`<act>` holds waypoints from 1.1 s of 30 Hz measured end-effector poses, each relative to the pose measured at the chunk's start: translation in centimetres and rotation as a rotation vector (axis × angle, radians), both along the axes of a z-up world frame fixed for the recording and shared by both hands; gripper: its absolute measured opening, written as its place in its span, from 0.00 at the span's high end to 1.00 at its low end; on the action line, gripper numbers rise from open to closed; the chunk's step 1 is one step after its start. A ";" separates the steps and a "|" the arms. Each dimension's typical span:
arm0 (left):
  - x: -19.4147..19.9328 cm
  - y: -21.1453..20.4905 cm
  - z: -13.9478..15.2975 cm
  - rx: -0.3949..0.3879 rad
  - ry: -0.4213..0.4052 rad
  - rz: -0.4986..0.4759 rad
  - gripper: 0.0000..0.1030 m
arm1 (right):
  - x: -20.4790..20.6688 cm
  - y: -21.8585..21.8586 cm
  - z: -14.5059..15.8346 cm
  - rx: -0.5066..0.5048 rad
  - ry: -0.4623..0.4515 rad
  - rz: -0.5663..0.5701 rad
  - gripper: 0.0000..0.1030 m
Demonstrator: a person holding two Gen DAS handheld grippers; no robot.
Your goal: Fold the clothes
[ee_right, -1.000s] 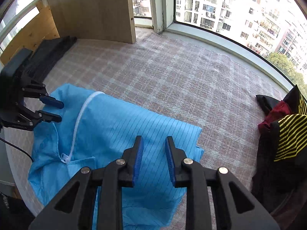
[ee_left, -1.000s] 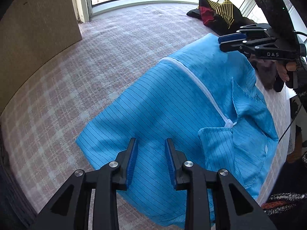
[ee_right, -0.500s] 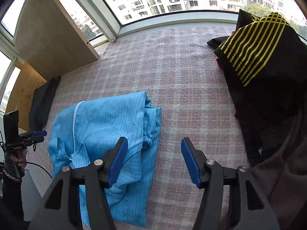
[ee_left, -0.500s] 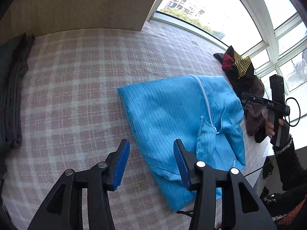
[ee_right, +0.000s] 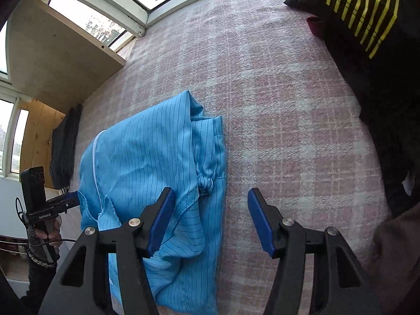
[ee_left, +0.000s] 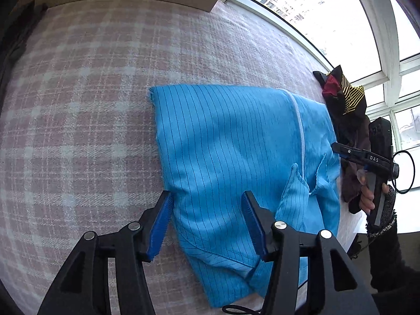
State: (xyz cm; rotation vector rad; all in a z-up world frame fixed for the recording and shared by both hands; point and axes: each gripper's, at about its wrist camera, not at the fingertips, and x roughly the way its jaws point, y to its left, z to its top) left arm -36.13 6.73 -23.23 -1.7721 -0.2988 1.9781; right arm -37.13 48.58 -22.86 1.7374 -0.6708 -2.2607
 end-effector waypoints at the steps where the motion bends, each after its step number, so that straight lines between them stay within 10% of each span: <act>1: 0.1 0.1 -0.1 0.002 0.002 -0.004 0.50 | 0.0 -0.2 0.0 -0.001 0.014 0.010 0.38; 12: 0.6 2.2 -0.1 -0.043 0.056 -0.045 0.50 | 2.4 -3.2 0.4 0.099 0.197 0.197 0.34; 16: 0.9 4.1 0.1 -0.137 0.106 -0.102 0.58 | 2.3 -2.9 0.0 0.041 0.168 0.197 0.70; 22: 0.6 4.3 0.0 -0.146 0.103 -0.085 0.71 | 2.3 -3.5 0.0 0.076 0.169 0.247 0.73; 30: -0.1 5.9 -0.2 -0.208 0.059 -0.069 0.61 | 1.9 -6.4 0.3 0.152 0.135 0.334 0.41; 33: -0.1 7.7 -0.2 -0.308 0.084 -0.132 0.78 | 1.7 -7.8 0.4 0.216 0.126 0.370 0.43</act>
